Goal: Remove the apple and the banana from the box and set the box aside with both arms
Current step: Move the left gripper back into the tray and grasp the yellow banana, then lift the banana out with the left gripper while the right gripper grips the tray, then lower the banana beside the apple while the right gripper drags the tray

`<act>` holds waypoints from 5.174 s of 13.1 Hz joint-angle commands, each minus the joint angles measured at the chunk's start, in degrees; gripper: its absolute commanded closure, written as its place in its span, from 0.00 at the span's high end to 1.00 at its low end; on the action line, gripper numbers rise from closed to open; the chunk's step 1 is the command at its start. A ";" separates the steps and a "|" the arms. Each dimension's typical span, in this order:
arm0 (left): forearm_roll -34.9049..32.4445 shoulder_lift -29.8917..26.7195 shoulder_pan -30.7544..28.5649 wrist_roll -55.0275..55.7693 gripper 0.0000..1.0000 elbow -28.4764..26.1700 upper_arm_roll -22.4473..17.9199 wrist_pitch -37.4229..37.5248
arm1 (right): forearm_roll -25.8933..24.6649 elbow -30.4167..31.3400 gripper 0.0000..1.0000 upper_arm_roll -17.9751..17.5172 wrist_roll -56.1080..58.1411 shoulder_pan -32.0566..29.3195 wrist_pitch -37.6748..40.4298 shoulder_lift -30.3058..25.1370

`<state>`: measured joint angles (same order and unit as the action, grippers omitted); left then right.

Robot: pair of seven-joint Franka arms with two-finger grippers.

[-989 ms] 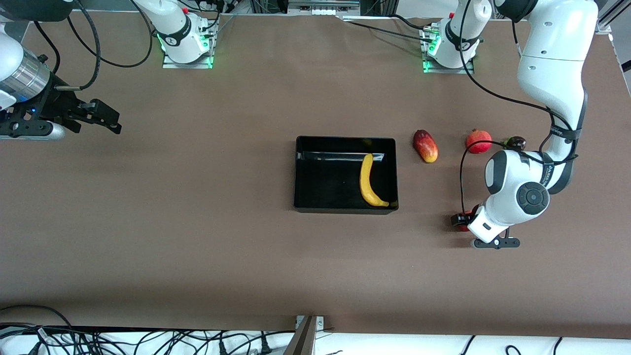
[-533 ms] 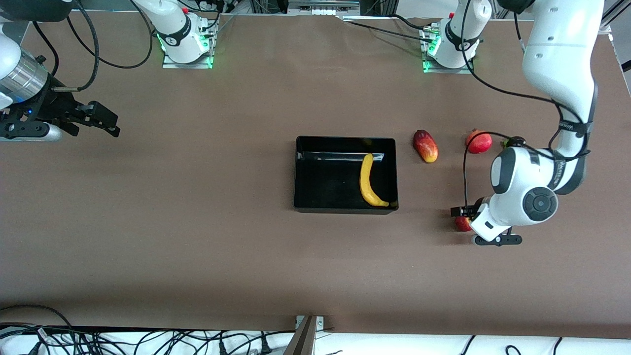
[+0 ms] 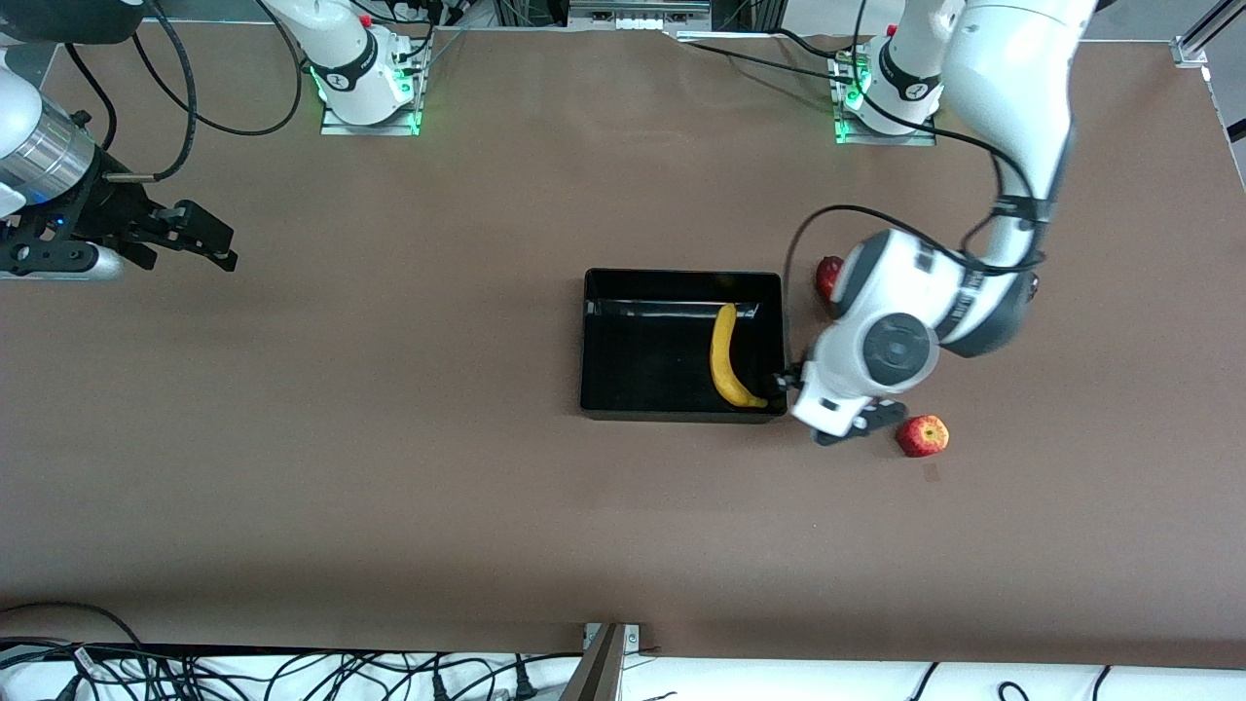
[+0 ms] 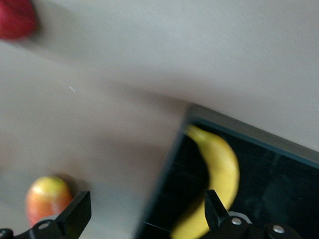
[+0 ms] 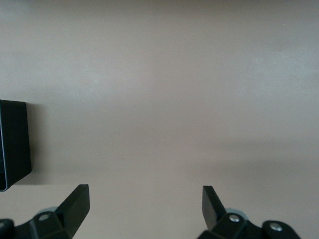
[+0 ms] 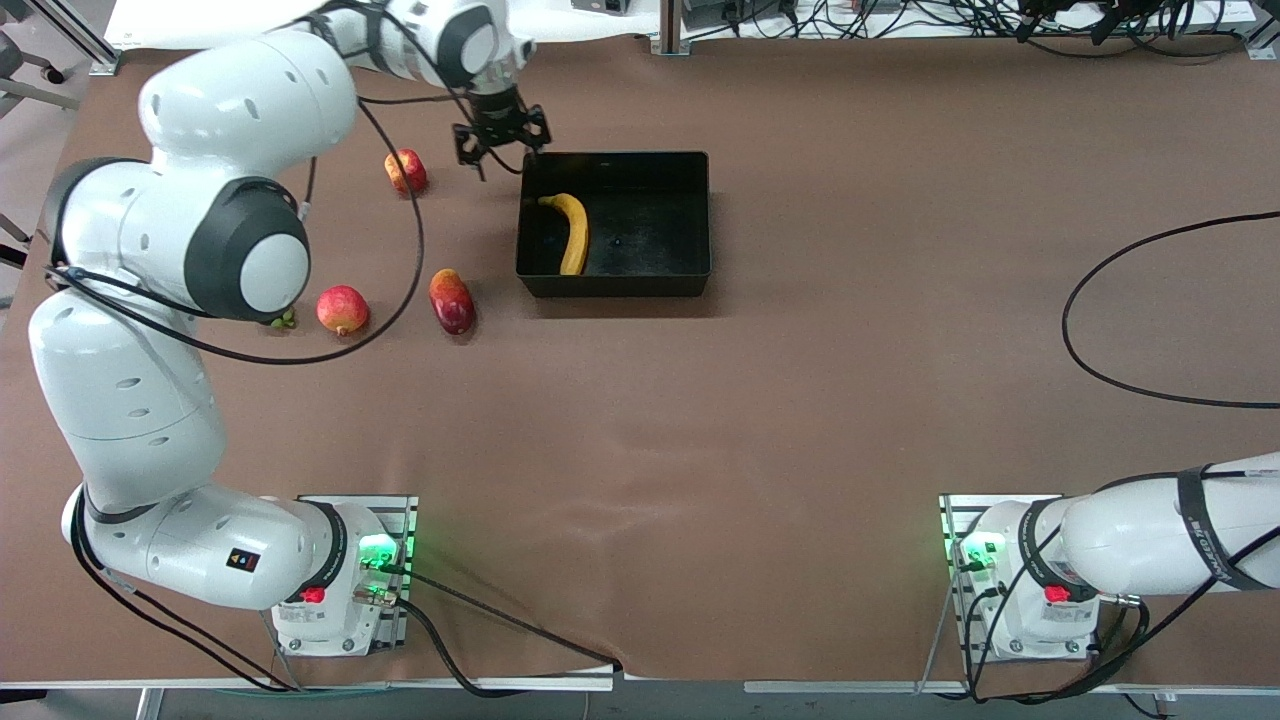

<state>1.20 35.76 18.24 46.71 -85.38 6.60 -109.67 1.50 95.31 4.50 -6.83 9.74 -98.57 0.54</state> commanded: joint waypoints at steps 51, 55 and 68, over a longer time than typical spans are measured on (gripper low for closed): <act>-10.77 11.08 -28.78 -60.78 0.00 -6.47 -4.67 -25.41 | 8.52 -4.43 0.00 -0.37 -25.60 32.37 -29.68 38.05; -11.93 11.52 -28.96 -60.51 1.00 -6.47 -4.76 -25.95 | 8.96 -4.61 0.00 2.08 -18.08 27.72 -20.99 33.32; -2.00 -13.76 -24.22 -56.57 1.00 -4.17 -4.05 10.26 | 11.59 14.88 0.00 23.80 23.80 13.90 -23.84 24.60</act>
<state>-3.48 27.28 -6.97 -11.89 -86.58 2.98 -99.94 11.33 105.14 28.51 15.13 23.95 -119.29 27.48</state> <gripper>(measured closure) 0.000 0.956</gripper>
